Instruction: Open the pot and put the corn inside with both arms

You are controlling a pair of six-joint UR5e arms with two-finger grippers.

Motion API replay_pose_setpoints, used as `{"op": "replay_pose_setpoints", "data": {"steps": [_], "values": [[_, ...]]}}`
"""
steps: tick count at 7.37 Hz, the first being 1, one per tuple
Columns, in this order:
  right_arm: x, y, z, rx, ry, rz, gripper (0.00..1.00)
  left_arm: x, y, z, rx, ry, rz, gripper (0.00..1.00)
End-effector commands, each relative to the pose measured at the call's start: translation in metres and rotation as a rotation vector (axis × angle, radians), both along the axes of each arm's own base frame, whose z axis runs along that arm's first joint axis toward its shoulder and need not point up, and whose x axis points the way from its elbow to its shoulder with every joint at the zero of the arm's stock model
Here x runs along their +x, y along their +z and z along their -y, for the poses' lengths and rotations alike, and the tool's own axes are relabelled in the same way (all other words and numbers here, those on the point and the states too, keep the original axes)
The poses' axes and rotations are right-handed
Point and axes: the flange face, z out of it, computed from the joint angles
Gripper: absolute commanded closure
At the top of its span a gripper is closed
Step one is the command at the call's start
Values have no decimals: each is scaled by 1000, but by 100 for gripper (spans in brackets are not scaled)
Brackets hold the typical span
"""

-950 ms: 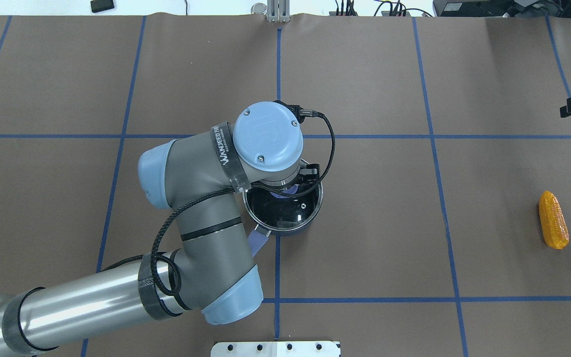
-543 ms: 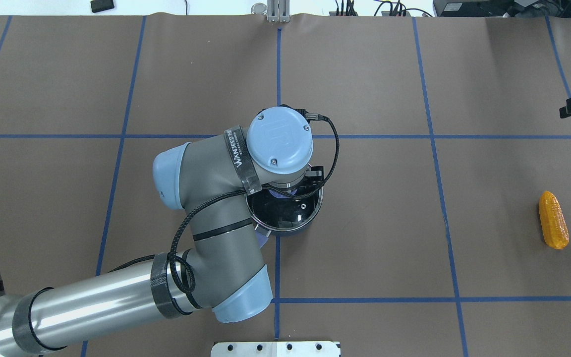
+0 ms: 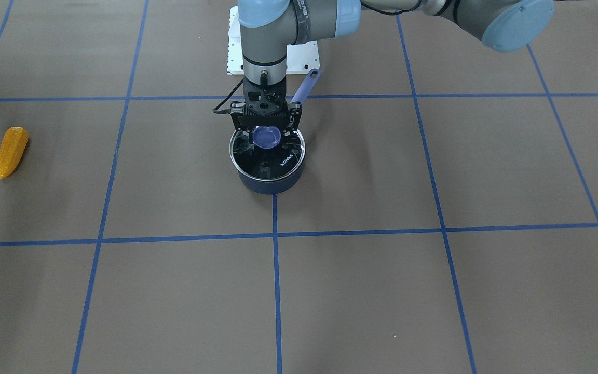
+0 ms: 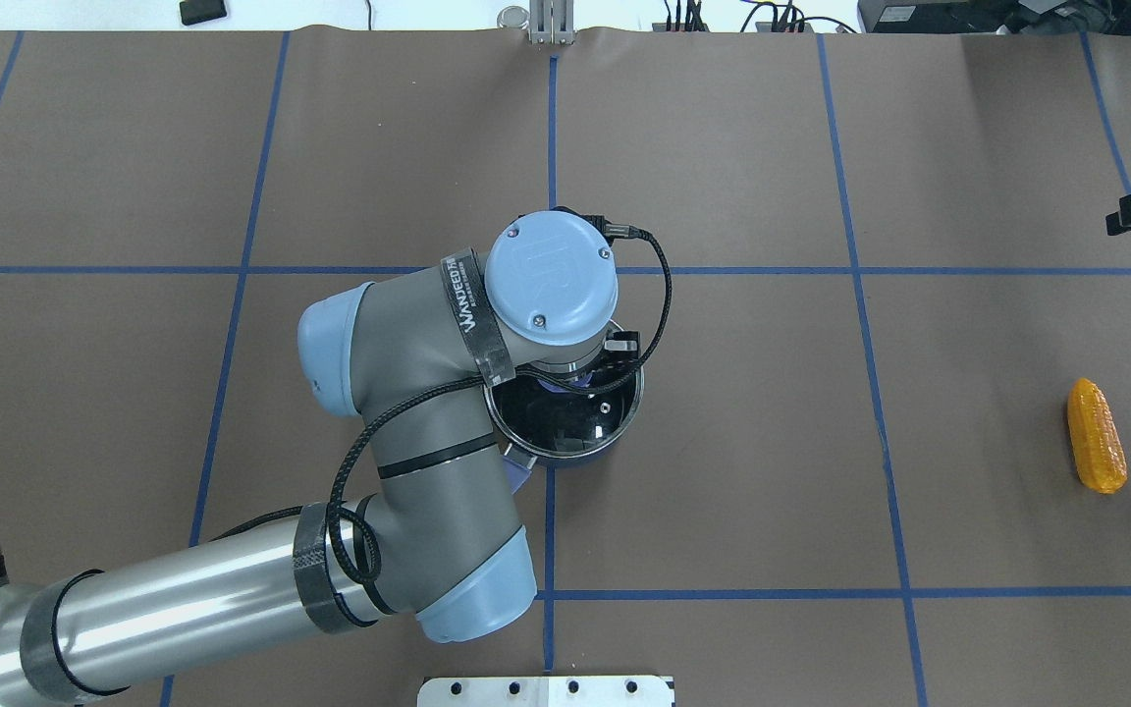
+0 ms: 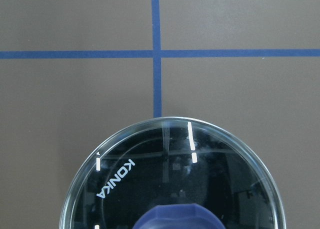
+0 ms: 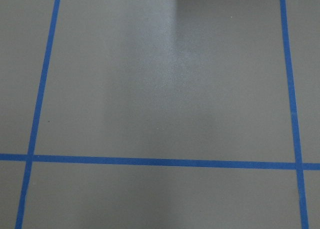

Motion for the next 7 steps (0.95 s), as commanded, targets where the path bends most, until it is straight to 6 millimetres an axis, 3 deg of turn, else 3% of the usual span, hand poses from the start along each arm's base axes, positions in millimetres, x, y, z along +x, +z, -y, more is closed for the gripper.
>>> {"op": "replay_pose_setpoints", "data": {"steps": [1, 2, 3, 5, 7], "values": [[0, -2, 1, 3, 0, 1, 0, -34, -17, -3, 19, -9, -32, 81], [-1, -2, 1, 3, -2, 1, 0, -70, -17, 2, 49, -8, -24, 82], [-3, -1, 1, 1, -4, 0, 0, -112, 14, -7, 142, 61, -1, 82], [-7, 1, 0, -3, -10, -2, 0, -213, 84, 3, 212, 159, 35, 82], [-8, 2, 1, -1, -7, -11, 0, -306, 169, 18, 253, 263, 126, 82]]}}
